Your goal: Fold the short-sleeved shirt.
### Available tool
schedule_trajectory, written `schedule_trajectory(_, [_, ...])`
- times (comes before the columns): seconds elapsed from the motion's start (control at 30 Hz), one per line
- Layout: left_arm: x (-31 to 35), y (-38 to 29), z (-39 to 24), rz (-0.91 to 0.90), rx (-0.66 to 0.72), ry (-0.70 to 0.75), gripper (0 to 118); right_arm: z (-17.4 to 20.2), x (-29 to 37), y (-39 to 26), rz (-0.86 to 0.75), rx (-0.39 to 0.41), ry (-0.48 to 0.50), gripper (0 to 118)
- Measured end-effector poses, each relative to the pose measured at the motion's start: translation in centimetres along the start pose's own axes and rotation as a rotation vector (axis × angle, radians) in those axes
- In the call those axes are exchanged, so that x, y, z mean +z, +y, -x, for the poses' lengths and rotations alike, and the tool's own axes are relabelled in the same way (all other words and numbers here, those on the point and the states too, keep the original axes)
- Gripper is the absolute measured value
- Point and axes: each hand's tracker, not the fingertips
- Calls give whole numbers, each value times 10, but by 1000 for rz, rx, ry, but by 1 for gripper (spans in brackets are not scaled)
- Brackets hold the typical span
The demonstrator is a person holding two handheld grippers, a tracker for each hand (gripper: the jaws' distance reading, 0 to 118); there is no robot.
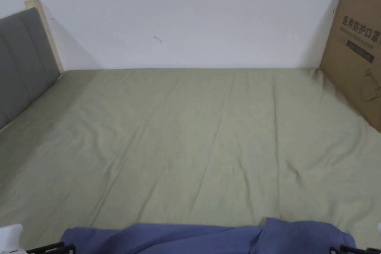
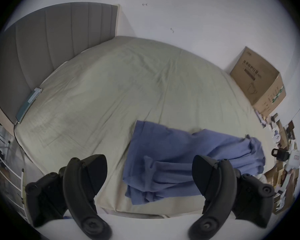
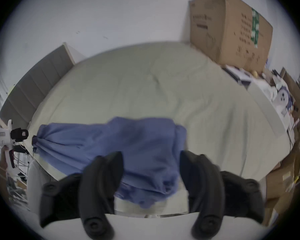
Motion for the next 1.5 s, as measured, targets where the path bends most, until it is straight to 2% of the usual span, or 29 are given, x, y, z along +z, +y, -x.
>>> schedule_trajectory(0.07, [11,-3,3,-20,56,-60,96,29,3,2,-59,82,-15,34])
schedule_trajectory(0.1, [14,-6,6,-36,84,-81,79,40,1,3,-67,106,-9,13])
schedule_trajectory(0.13, [16,-13,11,-35,111,-96,59,54,-2,3,-61,111,13,6])
schedule_trajectory(0.17, [19,-18,15,-36,144,-93,35,68,-5,3,-55,123,64,2])
schedule_trajectory(0.2, [21,-21,19,-38,163,-94,2,78,-8,2,-49,130,90,0])
schedule_trajectory(0.27, [29,-34,21,-55,167,-64,0,105,-16,0,-41,161,99,0])
schedule_trajectory(0.3, [32,-36,26,-58,173,-72,0,110,-22,-2,-46,165,99,0])
schedule_trajectory(0.37, [36,-41,36,-62,217,-65,0,128,-30,-3,-29,168,160,0])
schedule_trajectory(0.5, [38,-47,58,-77,289,-76,1,157,-34,-4,-66,173,182,0])
schedule_trajectory(0.53, [36,-46,60,-80,318,-96,13,164,-34,-2,-77,158,196,0])
schedule_trajectory(0.57, [33,-48,66,-81,351,-122,39,171,-33,-2,-88,154,222,0])
schedule_trajectory(0.6, [29,-48,70,-75,374,-153,74,177,-33,-3,-105,163,215,0])
schedule_trajectory(0.63, [21,-49,75,-55,406,-206,91,186,-34,-3,-112,186,206,0])
schedule_trajectory(0.67, [10,-48,80,-16,444,-257,98,193,-35,-3,-119,213,202,0])
schedule_trajectory(0.7, [3,-48,81,2,477,-295,98,198,-36,-3,-123,220,205,0])
schedule_trajectory(0.77, [-12,-52,83,7,522,-389,98,206,-39,-3,-97,231,235,0])
schedule_trajectory(0.93, [-56,-60,85,133,716,-481,98,217,-46,-6,-69,235,239,0])
schedule_trajectory(1.03, [-63,-58,92,81,867,-588,98,221,-48,-6,-42,246,258,0])
schedule_trajectory(1.1, [-69,-58,79,92,884,-650,95,223,-50,-7,-31,263,255,0])
schedule_trajectory(1.13, [-75,-59,77,94,888,-664,86,223,-51,-7,-27,268,254,0])
schedule_trajectory(1.17, [-77,-58,74,98,873,-638,67,222,-53,-7,-23,266,255,0])
schedule_trajectory(1.2, [-83,-58,80,118,832,-588,20,221,-54,-7,-17,259,259,0])
schedule_trajectory(1.23, [-90,-58,75,165,765,-481,8,221,-54,-6,-10,242,264,0])
schedule_trajectory(1.27, [-94,-61,75,201,738,-463,8,219,-54,-7,-5,232,264,0])
schedule_trajectory(1.3, [-90,-59,78,153,850,-591,8,217,-54,-7,-1,233,262,0])
schedule_trajectory(1.37, [-79,-48,68,165,742,-500,8,212,-51,-9,-5,252,248,0])
schedule_trajectory(1.43, [-68,-40,51,162,704,-436,8,204,-48,-11,-2,255,241,0])
schedule_trajectory(1.5, [-54,-24,39,131,597,-336,8,191,-45,-11,-3,219,239,0])
